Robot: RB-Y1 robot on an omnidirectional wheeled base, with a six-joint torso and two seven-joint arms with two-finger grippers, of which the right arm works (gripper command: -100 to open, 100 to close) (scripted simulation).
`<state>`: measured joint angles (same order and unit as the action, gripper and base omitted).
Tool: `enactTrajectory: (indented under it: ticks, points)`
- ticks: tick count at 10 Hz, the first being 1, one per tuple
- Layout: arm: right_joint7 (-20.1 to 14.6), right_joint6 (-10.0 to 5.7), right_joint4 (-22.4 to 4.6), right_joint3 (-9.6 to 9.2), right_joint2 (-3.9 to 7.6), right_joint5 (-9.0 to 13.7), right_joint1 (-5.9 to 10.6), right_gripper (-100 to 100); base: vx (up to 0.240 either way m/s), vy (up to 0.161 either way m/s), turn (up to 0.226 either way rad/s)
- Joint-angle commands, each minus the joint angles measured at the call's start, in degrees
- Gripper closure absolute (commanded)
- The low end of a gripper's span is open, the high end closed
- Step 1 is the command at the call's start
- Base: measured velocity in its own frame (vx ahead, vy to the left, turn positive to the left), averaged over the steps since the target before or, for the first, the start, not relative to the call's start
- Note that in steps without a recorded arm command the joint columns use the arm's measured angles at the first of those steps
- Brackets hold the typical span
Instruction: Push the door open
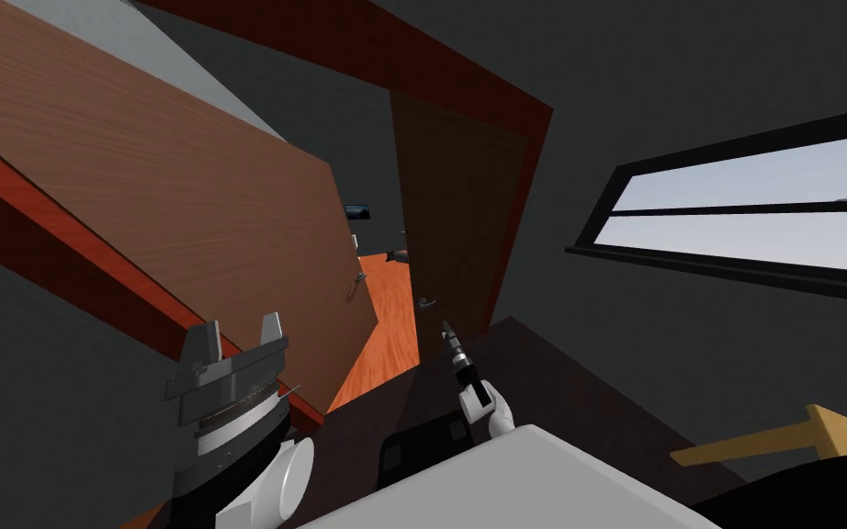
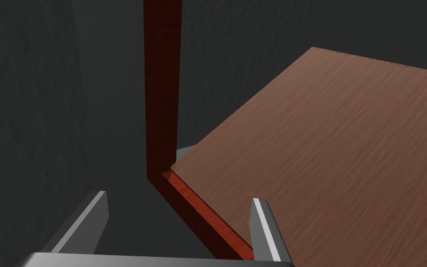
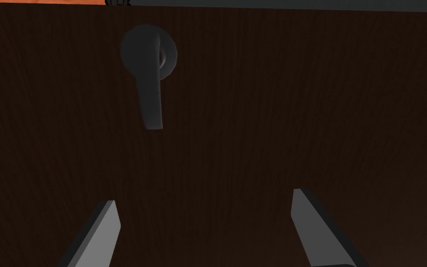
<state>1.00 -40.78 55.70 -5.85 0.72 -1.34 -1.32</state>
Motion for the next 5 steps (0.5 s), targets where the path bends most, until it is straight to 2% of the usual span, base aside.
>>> enactTrajectory:
  ticks: [1, 5]
  points:
    - [-0.2, -0.39, -2.0, -0.24, -0.41, -0.1, 0.56, -100, 0.083, -0.043, 0.049]
    - [-0.7, -1.36, -6.8, -0.55, -1.22, -0.3, 2.26, -100, 0.09, -0.042, 0.035]
